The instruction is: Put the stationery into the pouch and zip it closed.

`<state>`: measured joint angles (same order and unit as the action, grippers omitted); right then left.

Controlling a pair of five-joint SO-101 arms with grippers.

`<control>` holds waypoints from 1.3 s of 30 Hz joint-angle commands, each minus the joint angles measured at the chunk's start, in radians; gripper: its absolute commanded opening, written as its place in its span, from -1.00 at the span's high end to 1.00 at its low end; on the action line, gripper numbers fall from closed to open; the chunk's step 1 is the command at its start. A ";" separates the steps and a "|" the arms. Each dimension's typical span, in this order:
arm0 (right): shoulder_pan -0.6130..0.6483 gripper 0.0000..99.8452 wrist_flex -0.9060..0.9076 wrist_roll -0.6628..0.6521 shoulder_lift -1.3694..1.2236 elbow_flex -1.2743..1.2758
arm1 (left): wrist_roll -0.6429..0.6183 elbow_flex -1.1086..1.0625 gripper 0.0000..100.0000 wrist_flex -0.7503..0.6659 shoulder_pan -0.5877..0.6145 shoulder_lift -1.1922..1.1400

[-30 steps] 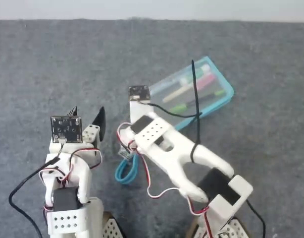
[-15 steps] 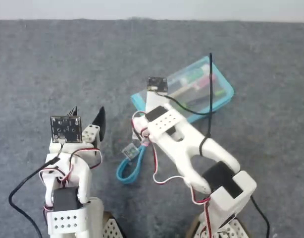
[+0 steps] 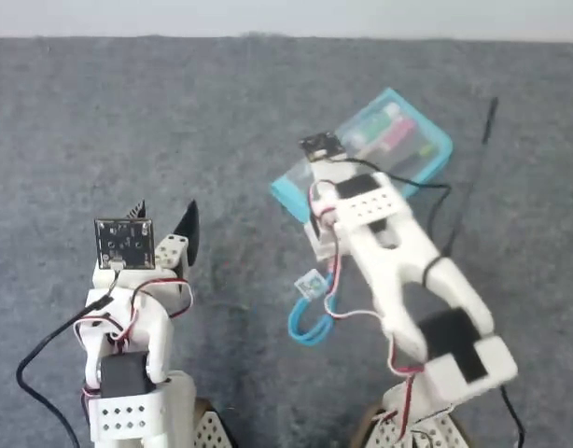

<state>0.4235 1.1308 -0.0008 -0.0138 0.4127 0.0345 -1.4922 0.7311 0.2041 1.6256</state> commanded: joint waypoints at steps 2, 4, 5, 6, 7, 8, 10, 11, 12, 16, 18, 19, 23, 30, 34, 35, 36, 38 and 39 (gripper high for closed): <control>-0.027 0.99 0.027 -0.084 0.298 0.064 | -0.008 0.019 0.52 -0.025 -0.021 0.008; -0.025 0.99 0.070 -0.132 0.415 0.097 | -0.002 0.018 0.52 -0.012 -0.057 0.008; -0.025 0.99 0.097 -0.152 0.467 0.106 | 0.014 0.019 0.52 0.006 -0.077 0.008; -0.028 0.99 0.128 -0.169 0.516 0.109 | 0.035 0.022 0.52 0.029 -0.100 0.011; -0.030 0.99 0.157 -0.189 0.561 0.109 | 0.054 0.027 0.52 0.049 -0.124 0.014; -0.030 0.99 0.183 -0.209 0.607 0.109 | 0.064 0.031 0.52 0.064 -0.146 0.014; -0.028 0.99 0.222 -0.236 0.694 0.109 | 0.077 0.041 0.52 0.094 -0.181 0.014; -0.027 0.99 0.234 -0.247 0.733 0.107 | 0.078 0.045 0.52 0.107 -0.195 0.014; -0.028 0.99 0.243 -0.255 0.763 0.107 | 0.078 0.051 0.52 0.123 -0.207 0.014; -0.030 0.99 0.331 -0.301 0.851 0.107 | 0.078 0.065 0.51 0.149 -0.245 0.014; -0.030 0.99 0.374 -0.330 0.881 0.107 | 0.078 0.068 0.49 0.147 -0.245 0.014; -0.028 0.99 0.392 -0.345 0.894 0.107 | 0.078 0.068 0.46 0.147 -0.245 0.014; -0.022 0.99 0.444 -0.385 0.940 0.107 | 0.077 0.070 0.38 0.141 -0.247 0.014; -0.021 0.99 0.538 -0.468 1.030 0.106 | 0.078 0.062 0.38 0.112 -0.318 0.008; 0.053 0.99 0.595 -0.468 1.061 0.106 | 0.077 0.053 0.42 0.055 -0.347 0.006; 0.093 0.99 0.610 -0.463 1.070 0.104 | 0.077 0.044 0.44 0.032 -0.347 0.006; 0.131 0.99 0.621 -0.459 1.079 0.103 | 0.077 0.033 0.45 0.017 -0.347 0.006; 0.183 0.99 0.636 -0.440 1.101 0.086 | 0.078 0.019 0.45 0.006 -0.350 0.006; 0.196 0.99 0.639 -0.422 1.106 0.071 | 0.078 0.019 0.45 0.008 -0.351 0.006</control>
<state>0.5600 1.7400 -0.4565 1.0510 0.5294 0.1020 -1.4922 0.7833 -0.1366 1.6256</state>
